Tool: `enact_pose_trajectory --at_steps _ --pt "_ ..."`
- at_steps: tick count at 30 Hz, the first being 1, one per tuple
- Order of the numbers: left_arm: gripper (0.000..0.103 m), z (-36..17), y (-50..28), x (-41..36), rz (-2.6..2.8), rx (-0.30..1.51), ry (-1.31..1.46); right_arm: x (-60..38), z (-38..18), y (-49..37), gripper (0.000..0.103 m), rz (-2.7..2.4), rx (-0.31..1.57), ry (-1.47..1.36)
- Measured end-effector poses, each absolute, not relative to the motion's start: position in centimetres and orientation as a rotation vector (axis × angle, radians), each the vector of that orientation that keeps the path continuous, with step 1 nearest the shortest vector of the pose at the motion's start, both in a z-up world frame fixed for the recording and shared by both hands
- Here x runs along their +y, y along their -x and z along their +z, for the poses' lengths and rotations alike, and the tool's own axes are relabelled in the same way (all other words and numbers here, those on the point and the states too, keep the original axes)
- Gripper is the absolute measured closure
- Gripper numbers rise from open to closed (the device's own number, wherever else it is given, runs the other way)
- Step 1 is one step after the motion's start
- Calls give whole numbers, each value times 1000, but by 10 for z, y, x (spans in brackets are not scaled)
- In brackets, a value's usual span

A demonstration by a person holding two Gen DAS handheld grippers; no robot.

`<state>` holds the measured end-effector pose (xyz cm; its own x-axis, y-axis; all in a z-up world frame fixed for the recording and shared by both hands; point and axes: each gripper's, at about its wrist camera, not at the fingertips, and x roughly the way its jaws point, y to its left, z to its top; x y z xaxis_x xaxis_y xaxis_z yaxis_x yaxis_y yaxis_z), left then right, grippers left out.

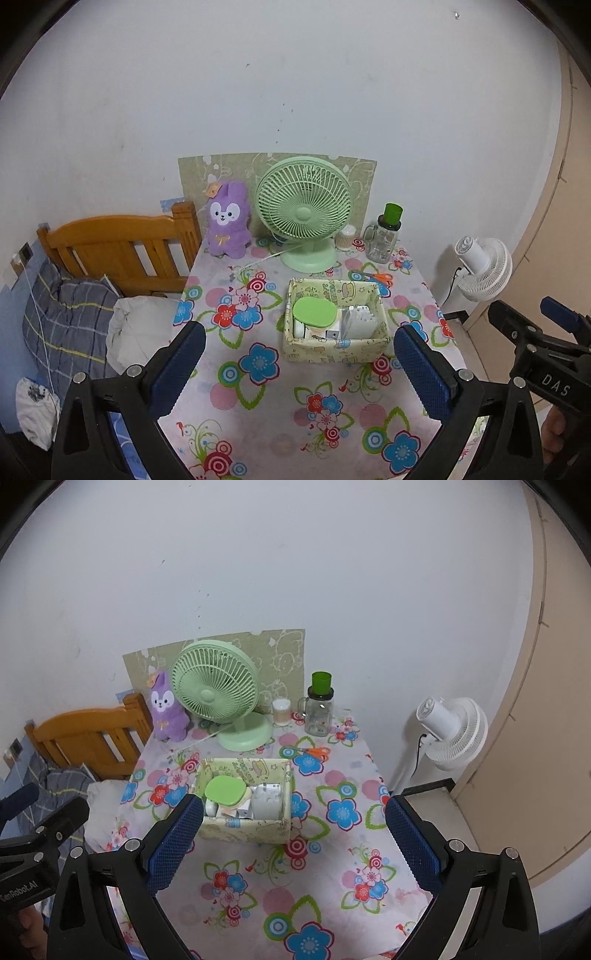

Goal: Organize rigid objects

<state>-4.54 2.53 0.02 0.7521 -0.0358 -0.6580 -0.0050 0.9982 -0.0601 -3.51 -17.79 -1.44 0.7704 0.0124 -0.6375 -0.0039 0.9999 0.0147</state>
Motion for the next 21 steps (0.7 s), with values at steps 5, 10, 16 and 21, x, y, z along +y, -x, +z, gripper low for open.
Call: enact_pose_trajectory --at_steps 5,10,16,21 --pt "0 1 48 29 1 722 85 -176 -15 38 3 1 690 2" --pt "0 4 50 31 13 705 87 -175 -17 37 3 8 701 -12" --pt "0 3 49 30 10 704 80 -173 -13 39 3 -1 686 0" --pt "0 6 51 29 2 692 69 -174 -13 40 3 0 681 0"
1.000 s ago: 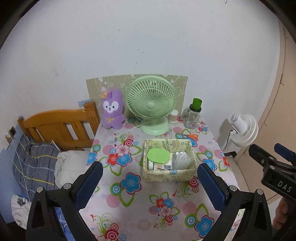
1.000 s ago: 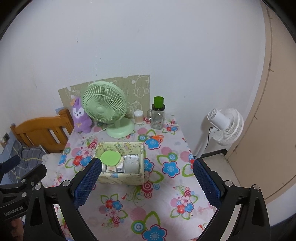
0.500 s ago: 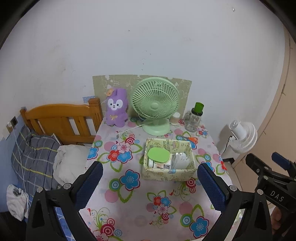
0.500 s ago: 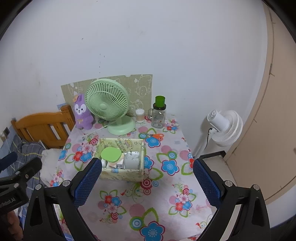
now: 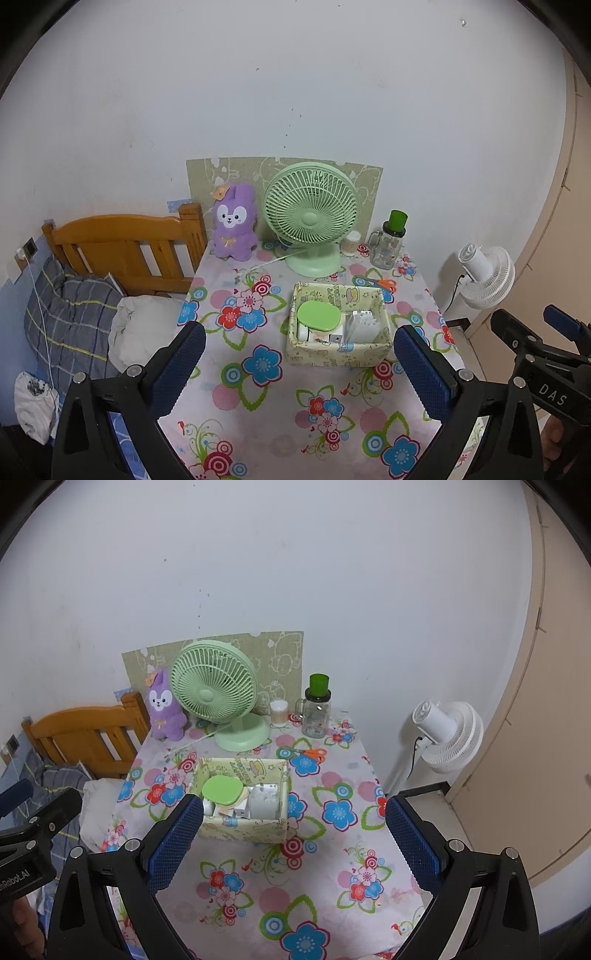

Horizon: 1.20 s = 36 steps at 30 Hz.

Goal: Organize rigid objects

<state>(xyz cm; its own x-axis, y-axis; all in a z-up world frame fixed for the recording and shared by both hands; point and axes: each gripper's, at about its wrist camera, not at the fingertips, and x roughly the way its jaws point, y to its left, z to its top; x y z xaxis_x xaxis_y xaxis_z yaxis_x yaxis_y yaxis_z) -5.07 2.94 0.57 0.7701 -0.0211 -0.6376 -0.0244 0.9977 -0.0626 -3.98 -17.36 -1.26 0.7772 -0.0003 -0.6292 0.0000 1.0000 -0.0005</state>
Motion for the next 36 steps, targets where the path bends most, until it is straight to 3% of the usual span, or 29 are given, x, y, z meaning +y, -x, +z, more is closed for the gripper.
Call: enact_pose_trajectory --at_steps 36 --pt "0 5 44 18 -15 695 14 -163 -12 38 3 37 649 0"
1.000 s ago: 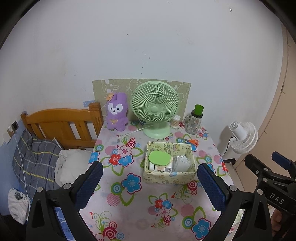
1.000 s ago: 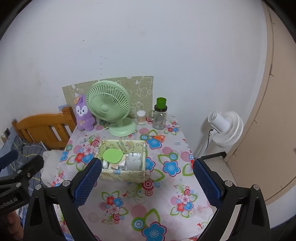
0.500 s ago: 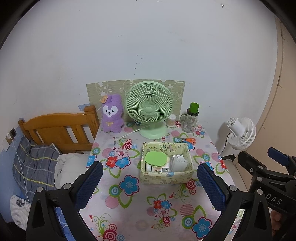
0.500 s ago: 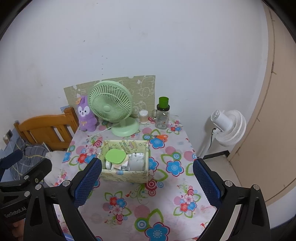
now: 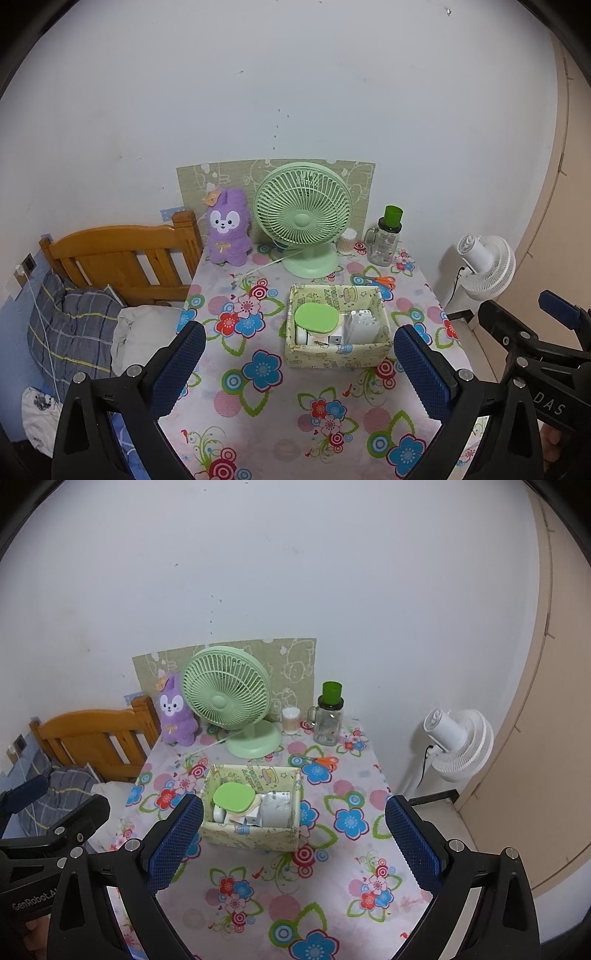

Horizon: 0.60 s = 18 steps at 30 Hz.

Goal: Organize rigid objects

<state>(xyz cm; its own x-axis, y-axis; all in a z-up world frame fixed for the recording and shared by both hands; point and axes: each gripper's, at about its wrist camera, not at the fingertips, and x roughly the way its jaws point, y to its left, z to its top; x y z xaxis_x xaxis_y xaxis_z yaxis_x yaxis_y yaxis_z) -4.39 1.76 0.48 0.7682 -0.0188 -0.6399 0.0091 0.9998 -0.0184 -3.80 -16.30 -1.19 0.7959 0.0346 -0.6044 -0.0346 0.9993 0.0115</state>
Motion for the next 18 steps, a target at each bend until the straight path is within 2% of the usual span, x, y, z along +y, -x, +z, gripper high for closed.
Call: enact_pose_trajectory --at_steps 18 --pt "0 4 42 13 -20 682 5 -169 -14 39 3 46 606 -40"
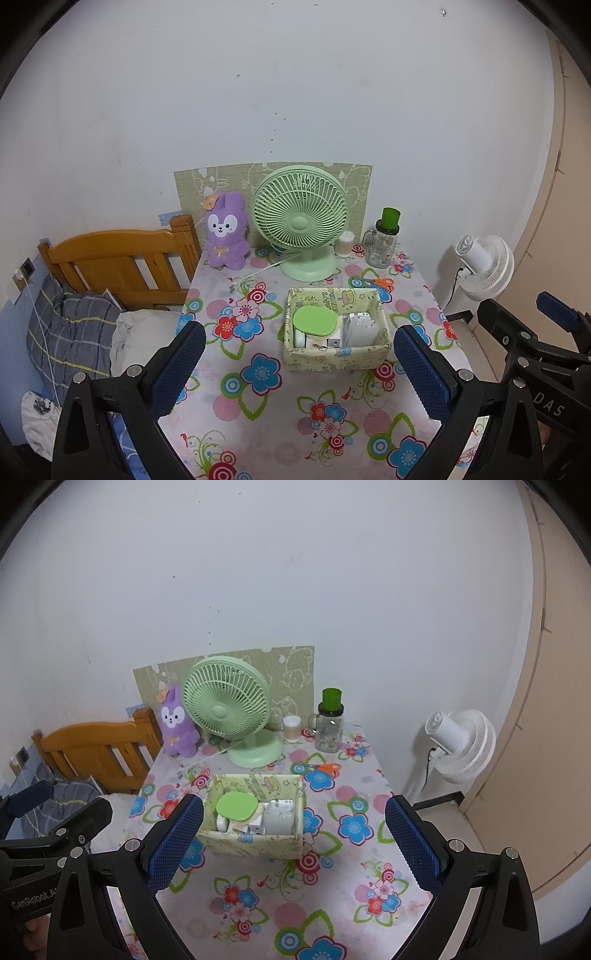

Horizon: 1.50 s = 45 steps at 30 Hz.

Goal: Organize rigid objects

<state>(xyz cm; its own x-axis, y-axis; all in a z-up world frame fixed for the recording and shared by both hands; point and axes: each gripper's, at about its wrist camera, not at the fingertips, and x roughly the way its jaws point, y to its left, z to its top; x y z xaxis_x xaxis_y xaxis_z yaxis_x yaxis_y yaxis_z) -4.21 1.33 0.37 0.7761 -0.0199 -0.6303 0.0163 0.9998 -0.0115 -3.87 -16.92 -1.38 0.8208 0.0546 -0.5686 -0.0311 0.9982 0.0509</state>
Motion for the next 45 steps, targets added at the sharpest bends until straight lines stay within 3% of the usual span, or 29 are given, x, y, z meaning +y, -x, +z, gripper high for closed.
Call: enact_pose_trajectory --at_steps 45 --pt "0 4 41 14 -13 672 4 -168 -12 36 3 58 619 -54"
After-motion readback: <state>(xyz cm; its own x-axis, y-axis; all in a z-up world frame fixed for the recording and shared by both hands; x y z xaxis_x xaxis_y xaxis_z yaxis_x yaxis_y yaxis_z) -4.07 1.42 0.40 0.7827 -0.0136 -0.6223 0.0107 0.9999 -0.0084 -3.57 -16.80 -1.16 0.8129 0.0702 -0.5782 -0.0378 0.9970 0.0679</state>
